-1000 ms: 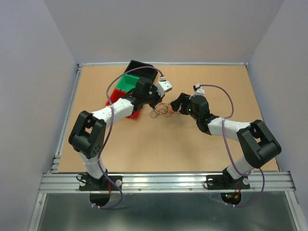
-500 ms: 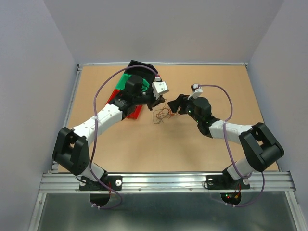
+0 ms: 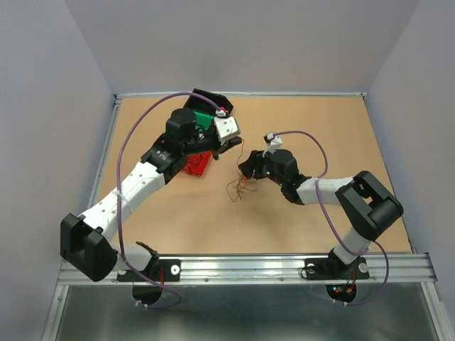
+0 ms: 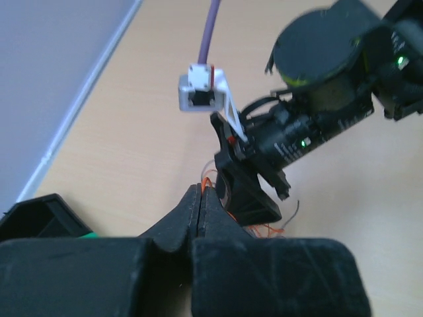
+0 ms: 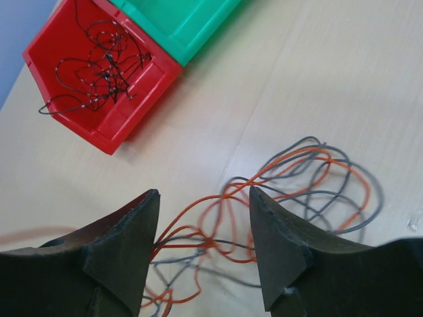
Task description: Untangle the cables
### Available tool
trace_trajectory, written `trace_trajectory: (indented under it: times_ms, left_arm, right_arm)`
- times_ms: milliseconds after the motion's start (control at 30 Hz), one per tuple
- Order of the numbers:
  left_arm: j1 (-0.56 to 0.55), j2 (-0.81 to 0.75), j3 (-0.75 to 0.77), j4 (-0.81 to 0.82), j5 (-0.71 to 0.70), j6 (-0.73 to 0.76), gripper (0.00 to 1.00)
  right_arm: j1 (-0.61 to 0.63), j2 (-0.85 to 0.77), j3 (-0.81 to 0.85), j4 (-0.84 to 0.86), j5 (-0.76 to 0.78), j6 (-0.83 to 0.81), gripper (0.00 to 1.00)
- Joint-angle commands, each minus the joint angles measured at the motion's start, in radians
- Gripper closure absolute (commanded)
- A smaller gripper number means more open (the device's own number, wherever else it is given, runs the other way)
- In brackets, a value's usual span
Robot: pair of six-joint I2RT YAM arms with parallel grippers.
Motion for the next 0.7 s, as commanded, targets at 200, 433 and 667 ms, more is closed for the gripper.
trace_trajectory:
  times_ms: [200,433,667]
  left_arm:
    - [0.0,-0.049,0.412,-0.078,-0.163,-0.045,1.0]
    - [0.0,0.005,0.727,-0.137,-0.374,-0.136,1.0]
    - [0.0,0.0,0.756,-0.166,-0.349,-0.148,1.0]
  right_arm:
    - [0.012,0.045,0.098,-0.027,0.091,0.058,0.74]
    - [0.012,-0.004,0.086,-0.094,0.24,0.092,0.96]
    - [0.011,-0.145,0.031,-0.094,0.299,0.049,0.74]
